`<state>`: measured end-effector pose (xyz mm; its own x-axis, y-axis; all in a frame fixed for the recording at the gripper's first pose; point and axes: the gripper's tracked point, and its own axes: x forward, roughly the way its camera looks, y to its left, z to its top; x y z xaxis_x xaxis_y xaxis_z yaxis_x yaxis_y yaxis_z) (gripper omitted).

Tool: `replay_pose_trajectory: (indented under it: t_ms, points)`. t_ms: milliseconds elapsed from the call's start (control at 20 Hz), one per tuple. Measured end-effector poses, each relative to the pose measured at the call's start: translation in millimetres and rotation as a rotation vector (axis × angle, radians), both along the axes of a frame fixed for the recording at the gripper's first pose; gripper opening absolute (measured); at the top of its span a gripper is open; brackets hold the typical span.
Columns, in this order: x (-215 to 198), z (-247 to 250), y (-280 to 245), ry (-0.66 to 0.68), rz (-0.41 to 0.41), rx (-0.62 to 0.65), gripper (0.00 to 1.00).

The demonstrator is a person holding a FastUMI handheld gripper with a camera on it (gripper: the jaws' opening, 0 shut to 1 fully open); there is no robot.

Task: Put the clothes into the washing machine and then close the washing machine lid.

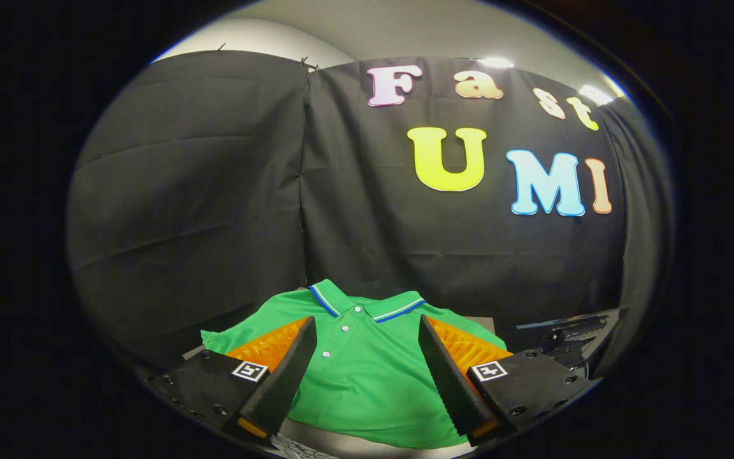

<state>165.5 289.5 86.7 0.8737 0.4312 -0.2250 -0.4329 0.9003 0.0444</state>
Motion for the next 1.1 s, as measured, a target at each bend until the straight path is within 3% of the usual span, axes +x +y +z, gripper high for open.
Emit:
replay_pose_trajectory:
  t_ms: [450, 1100]
  points:
    - [29.5, -37.0, 37.6, 0.139, 0.017, -0.074, 1.00]
    - [33.8, -80.6, 61.0, 0.308, 0.048, -0.168, 0.99]
